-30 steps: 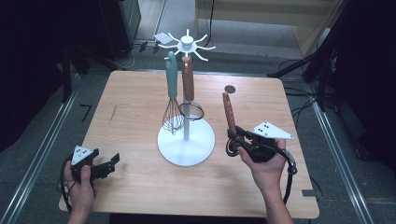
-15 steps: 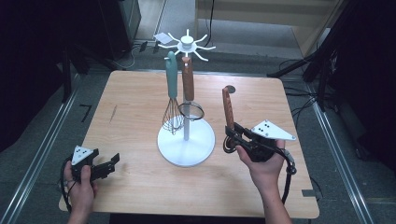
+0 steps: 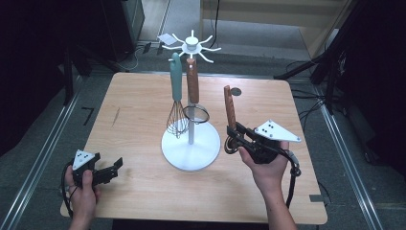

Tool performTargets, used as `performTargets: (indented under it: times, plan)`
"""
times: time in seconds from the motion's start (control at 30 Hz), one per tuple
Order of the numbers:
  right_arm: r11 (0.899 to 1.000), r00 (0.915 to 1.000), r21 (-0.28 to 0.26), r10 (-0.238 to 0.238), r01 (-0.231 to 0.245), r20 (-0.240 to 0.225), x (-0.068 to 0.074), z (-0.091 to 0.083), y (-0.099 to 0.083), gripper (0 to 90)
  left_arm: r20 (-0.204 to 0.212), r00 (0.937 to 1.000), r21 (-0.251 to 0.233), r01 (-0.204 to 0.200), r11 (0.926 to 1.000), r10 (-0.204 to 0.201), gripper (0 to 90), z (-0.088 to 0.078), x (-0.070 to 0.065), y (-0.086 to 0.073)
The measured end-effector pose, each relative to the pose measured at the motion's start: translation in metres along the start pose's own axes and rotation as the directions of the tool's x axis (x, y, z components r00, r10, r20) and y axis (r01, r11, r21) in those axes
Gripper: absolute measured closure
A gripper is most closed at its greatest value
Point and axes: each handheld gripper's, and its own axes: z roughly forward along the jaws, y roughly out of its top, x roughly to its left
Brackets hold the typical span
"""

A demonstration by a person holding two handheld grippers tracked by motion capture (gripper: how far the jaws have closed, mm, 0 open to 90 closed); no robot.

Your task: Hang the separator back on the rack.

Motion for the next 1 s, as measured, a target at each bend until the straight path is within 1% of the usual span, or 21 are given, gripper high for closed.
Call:
performTargets:
  times: [0.1,0.17,0.2,0.43,0.73,1.0]
  plan:
    - [1.0,1.0,-0.01,-0.004,0.004,-0.002,0.001,0.0,0.002,71.6,0.0,1.0,-0.002,0.002,1.0,-0.002,7.7,0.0,0.0,0.0]
    - [1.0,1.0,-0.018,-0.001,0.001,-0.005,0.002,0.001,0.002,71.5,0.006,1.0,-0.002,0.002,1.0,-0.002,3.3,0.0,0.0,0.0]
    - [1.0,1.0,-0.018,0.003,-0.004,-0.009,0.002,0.001,0.003,71.6,0.005,1.0,-0.003,0.003,1.0,-0.003,2.8,0.0,0.0,0.0]
    - [0.999,0.9999,-0.035,0.005,-0.005,-0.014,0.004,0.001,0.005,71.6,0.003,0.9999,-0.01,0.011,0.9999,-0.011,2.8,0.0,-0.001,0.0]
    - [0.998,0.9997,-0.063,-0.006,0.004,-0.024,0.008,0.001,0.012,71.6,0.005,1.0,-0.006,0.004,1.0,-0.004,2.7,0.0,-0.001,0.0]
    - [0.997,0.9995,-0.08,-0.012,0.009,-0.028,0.011,0.001,0.016,71.6,0.012,0.9999,-0.007,0.006,1.0,-0.006,2.8,0.0,0.0,0.0]
